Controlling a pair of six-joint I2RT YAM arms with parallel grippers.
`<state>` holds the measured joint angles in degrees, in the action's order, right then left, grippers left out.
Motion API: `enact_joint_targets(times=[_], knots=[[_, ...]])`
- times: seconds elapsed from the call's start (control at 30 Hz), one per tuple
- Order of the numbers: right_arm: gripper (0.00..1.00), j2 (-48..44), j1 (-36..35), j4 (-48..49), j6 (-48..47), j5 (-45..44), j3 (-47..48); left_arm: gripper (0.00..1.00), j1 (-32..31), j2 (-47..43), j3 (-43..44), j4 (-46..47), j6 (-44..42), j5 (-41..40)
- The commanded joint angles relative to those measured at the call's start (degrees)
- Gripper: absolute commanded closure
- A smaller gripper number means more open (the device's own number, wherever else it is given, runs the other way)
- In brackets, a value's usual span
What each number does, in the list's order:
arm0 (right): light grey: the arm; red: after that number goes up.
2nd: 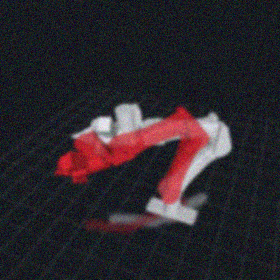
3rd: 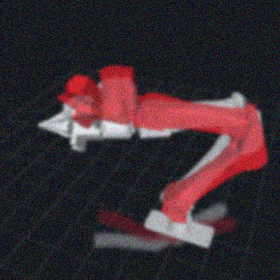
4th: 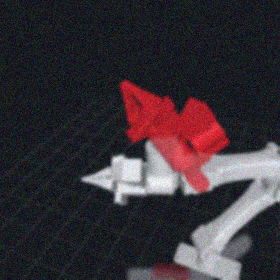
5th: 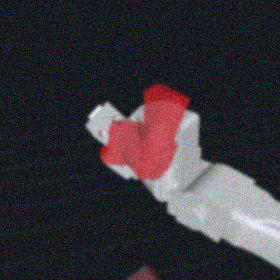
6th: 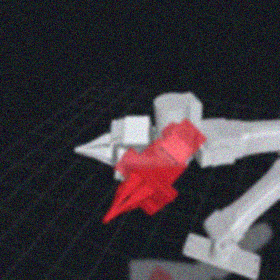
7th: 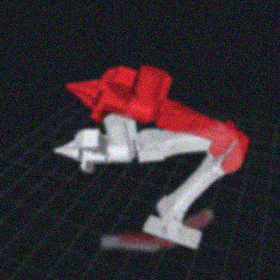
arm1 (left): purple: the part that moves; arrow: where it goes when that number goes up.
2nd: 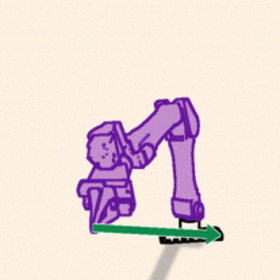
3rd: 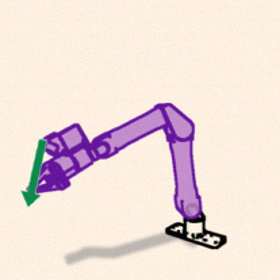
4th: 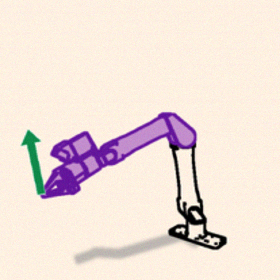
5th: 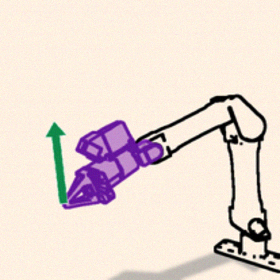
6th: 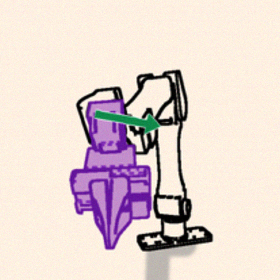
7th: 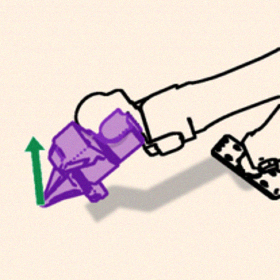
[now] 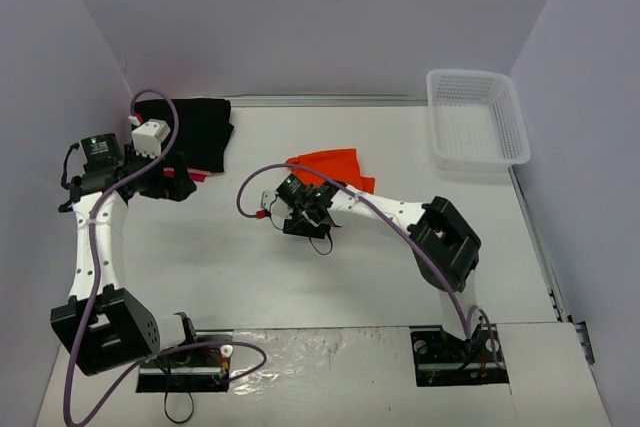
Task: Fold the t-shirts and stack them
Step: Put the neatly folded tshirt into the corner of the board with the left arm
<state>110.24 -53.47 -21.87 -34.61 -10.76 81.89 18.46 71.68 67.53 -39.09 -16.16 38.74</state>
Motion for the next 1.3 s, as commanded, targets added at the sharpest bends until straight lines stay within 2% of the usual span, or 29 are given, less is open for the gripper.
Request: enact_joint_targets(times=[0.0,0.23,0.4,0.57,0.6,0.67,0.7,0.97,1.17,1.27], knots=[[0.37,3.0,-0.5,0.2,0.8,-3.6,3.2,0.06,0.4,1.0,3.4,-0.9,5.1,5.2],[0.39,4.8,-0.8,0.6,1.5,-2.9,2.1,0.06,0.4,7.3,5.9,-3.0,8.4,8.8],[0.42,6.2,-1.5,0.8,1.7,-3.9,2.6,0.06,0.4,12.1,8.9,-2.6,13.5,14.9],[0.53,8.4,-1.5,0.9,1.2,-5.4,3.4,0.06,0.4,18.1,10.7,-1.5,18.4,19.5],[0.69,8.8,-1.5,1.0,1.1,-5.6,3.6,0.06,0.4,19.7,11.7,-1.4,20.0,21.0],[0.93,9.8,-1.5,1.0,1.3,-5.9,4.4,0.06,0.4,20.9,12.5,-0.8,21.9,22.5],[1.0,10.1,-1.5,1.0,1.4,-6.4,4.7,0.06,0.2,21.7,13.0,-0.4,23.8,23.4],[1.0,7.8,-1.5,0.6,1.1,-8.1,7.5,0.06,-3.2,25.1,10.4,12.4,42.1,24.5],[1.0,4.0,-1.5,-0.6,0.9,-9.3,10.0,0.06,-11.7,27.9,8.5,18.7,52.0,20.7],[1.0,3.0,-1.5,-1.4,1.1,-9.5,10.6,0.06,-15.4,32.3,10.0,19.6,53.9,19.1]])
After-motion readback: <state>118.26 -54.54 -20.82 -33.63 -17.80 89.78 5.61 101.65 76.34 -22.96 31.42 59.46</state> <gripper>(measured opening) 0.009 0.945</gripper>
